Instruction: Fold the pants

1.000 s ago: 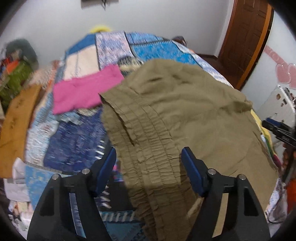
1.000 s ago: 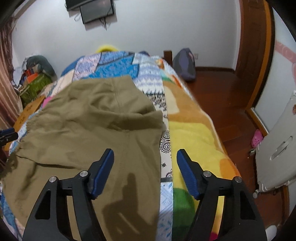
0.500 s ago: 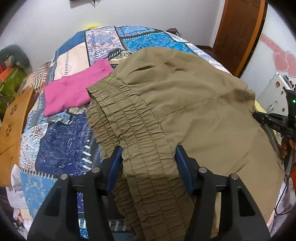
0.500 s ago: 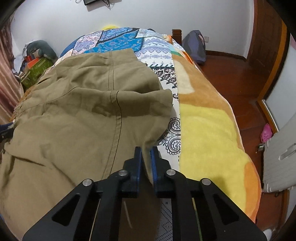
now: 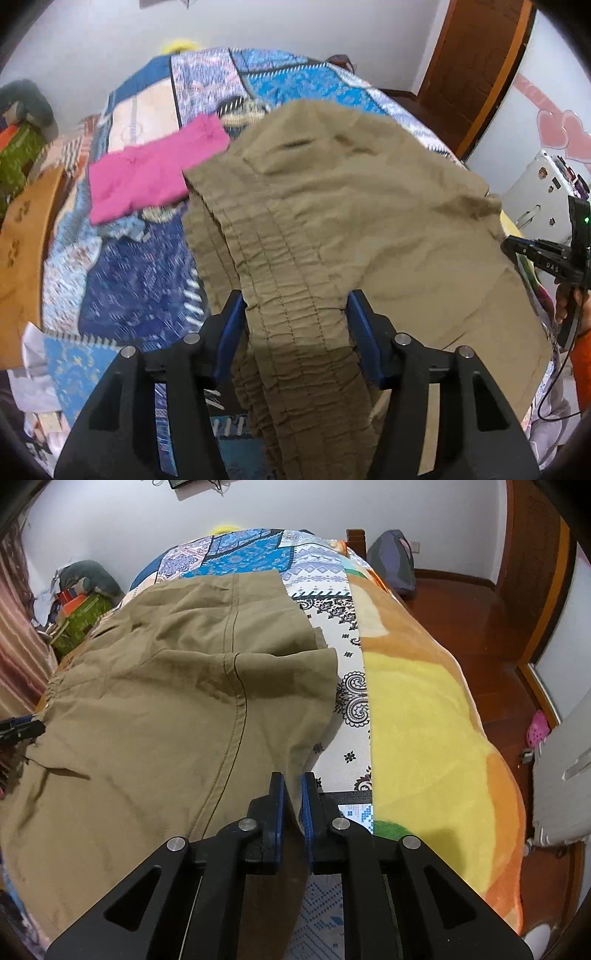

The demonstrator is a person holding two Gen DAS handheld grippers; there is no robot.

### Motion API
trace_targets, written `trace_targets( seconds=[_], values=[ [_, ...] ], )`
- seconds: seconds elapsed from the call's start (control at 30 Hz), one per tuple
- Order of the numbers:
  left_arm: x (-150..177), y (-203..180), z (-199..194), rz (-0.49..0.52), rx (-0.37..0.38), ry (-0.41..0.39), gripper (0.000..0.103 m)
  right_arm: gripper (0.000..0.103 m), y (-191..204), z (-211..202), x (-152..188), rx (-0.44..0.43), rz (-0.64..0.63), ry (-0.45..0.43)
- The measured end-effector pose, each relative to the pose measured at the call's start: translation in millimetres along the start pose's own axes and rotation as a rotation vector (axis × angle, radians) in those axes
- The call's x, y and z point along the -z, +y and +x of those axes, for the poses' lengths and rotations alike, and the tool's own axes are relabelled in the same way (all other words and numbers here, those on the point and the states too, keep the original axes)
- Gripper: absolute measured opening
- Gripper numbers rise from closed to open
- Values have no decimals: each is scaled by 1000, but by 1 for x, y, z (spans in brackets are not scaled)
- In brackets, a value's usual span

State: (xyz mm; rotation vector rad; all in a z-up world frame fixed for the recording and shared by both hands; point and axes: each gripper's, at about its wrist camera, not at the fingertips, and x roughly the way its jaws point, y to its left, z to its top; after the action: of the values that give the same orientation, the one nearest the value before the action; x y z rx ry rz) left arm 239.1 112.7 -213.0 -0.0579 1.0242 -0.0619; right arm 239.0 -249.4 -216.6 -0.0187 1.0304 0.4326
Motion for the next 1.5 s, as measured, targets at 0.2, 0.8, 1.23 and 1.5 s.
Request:
trace_targets(
  seconds=[0.2, 0.8, 1.23, 1.5],
  values=[
    [-29, 10, -5, -18, -41, -58, 62, 33, 1, -11, -35, -8, -1, -97],
    [-47, 30, 64, -70, -96, 11, 57, 16, -3, 78, -88, -55, -65, -21],
    [-49, 35, 45, -61, -80, 12, 58, 16, -2, 69, -86, 19, -110, 25],
    [-75, 48, 14, -29, -136, -103, 69, 45, -2, 29, -116, -14, -97, -85]
  ],
)
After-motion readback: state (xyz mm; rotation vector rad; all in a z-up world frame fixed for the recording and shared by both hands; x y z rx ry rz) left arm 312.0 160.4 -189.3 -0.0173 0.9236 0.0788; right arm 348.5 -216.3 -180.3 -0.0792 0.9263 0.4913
